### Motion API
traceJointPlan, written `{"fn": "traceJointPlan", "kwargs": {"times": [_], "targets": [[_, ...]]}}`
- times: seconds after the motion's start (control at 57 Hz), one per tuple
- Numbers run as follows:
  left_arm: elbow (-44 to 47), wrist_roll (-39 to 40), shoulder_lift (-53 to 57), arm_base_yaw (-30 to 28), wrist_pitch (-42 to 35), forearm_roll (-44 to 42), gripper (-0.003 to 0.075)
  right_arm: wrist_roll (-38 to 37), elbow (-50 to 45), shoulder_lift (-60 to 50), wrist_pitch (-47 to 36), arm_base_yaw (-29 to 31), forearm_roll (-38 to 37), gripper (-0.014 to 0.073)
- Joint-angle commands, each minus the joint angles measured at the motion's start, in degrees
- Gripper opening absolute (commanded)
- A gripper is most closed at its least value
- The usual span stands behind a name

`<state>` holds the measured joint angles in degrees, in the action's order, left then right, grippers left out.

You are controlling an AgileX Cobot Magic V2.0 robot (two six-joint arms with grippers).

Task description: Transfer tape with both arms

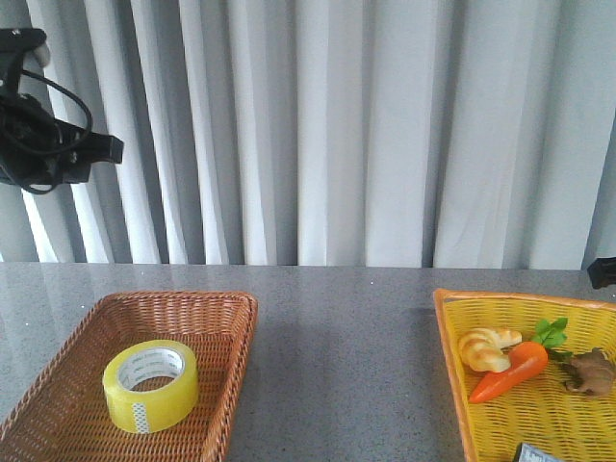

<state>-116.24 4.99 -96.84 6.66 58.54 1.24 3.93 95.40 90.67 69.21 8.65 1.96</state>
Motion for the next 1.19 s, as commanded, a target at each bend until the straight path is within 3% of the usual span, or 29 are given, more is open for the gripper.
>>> {"fn": "traceJointPlan", "kwargs": {"times": [0.0, 0.509, 0.684, 0.842, 1.175], "targets": [[-1.5, 0.2, 3.3, 0.0, -2.2, 0.6, -0.0007, 0.0, 1.4, -1.9, -2.2, 0.2, 0.0, -0.0008], [-1.3, 0.2, 3.0, 0.0, -2.1, 0.3, -0.0006, 0.0, 1.4, -1.9, -2.2, 0.2, 0.0, -0.0008], [3.9, 0.2, 8.6, 0.1, -3.1, -0.5, -0.0006, 0.0, 1.4, -1.9, -2.2, 0.2, 0.0, -0.0008], [21.6, 0.2, 22.9, -0.4, -10.7, -0.4, -0.0006, 0.0, 1.4, -1.9, -2.2, 0.2, 0.0, -0.0008], [70.1, -0.2, 61.9, -0.4, -30.1, -5.6, -0.0006, 0.0, 1.4, -1.9, -2.2, 0.2, 0.0, -0.0008]]}}
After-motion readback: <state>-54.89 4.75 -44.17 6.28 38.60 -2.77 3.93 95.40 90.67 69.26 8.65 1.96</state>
